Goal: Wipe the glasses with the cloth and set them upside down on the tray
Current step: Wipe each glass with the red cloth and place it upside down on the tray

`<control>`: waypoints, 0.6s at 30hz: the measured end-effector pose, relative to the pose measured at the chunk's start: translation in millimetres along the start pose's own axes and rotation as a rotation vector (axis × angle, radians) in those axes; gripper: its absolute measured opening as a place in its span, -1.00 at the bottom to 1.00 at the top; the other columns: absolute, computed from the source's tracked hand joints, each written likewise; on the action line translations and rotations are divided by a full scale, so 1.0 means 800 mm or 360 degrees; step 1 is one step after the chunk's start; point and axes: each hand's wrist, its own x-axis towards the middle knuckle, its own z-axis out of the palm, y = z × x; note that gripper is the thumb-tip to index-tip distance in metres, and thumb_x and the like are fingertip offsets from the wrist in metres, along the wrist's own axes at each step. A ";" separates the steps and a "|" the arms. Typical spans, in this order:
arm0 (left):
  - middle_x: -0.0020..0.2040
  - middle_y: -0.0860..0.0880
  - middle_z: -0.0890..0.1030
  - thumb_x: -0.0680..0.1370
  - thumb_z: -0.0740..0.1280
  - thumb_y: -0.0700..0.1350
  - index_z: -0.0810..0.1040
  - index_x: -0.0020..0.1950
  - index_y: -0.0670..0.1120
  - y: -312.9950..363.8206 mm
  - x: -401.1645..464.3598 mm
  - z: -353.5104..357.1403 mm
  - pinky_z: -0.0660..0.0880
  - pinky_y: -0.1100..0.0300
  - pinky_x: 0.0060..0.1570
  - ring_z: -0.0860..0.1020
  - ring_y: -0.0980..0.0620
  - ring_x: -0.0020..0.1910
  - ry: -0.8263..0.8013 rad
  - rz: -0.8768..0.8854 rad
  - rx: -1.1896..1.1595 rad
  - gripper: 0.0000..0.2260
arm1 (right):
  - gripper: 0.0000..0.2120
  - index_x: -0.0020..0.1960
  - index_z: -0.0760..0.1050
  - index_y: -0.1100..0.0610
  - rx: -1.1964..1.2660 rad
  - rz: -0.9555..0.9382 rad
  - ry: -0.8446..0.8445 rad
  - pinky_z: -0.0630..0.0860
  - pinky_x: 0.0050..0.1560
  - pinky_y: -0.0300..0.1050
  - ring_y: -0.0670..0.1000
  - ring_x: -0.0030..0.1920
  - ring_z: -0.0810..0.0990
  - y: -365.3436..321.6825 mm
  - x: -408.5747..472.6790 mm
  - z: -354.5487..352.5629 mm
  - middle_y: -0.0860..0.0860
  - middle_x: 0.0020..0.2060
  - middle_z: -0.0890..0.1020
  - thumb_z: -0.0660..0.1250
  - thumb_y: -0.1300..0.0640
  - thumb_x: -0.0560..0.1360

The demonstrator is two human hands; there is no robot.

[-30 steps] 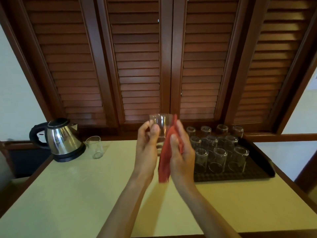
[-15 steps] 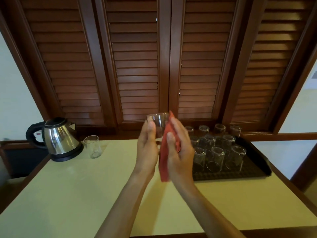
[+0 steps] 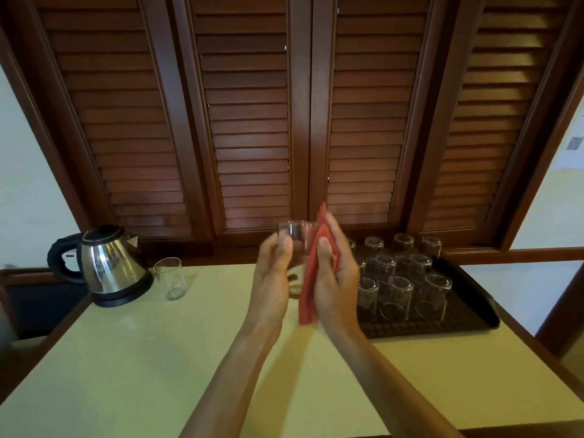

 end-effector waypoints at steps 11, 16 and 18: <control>0.27 -0.10 0.56 0.55 0.13 0.33 0.33 0.40 -0.08 0.004 0.008 -0.001 0.66 0.19 -0.08 0.64 -0.01 0.21 0.0041 -0.0064 -0.0102 -0.40 | -0.60 0.49 0.39 0.14 -0.0022 -0.0141 -0.0077 0.41 0.41 -0.20 -0.13 0.46 0.41 -0.018 0.006 0.004 -0.01 0.45 0.46 0.21 0.13 0.66; 0.17 -0.17 0.70 0.70 0.15 0.23 0.53 0.33 -0.12 0.007 0.013 -0.006 0.68 0.03 0.10 0.71 -0.06 0.12 0.0139 -0.0105 -0.0315 -0.53 | -0.59 0.50 0.37 0.17 -0.0246 -0.0426 -0.0183 0.32 0.49 -0.15 -0.06 0.53 0.33 -0.013 -0.035 0.015 0.00 0.51 0.38 0.18 0.14 0.66; 0.18 -0.09 0.70 0.66 0.13 0.25 0.53 0.35 -0.04 -0.003 -0.002 0.000 0.68 0.04 0.12 0.70 0.00 0.15 0.0069 -0.0048 -0.0153 -0.53 | -0.59 0.53 0.33 0.11 -0.0092 -0.0128 -0.0065 0.37 0.45 -0.17 -0.17 0.47 0.38 -0.011 -0.014 0.011 -0.04 0.48 0.42 0.17 0.11 0.69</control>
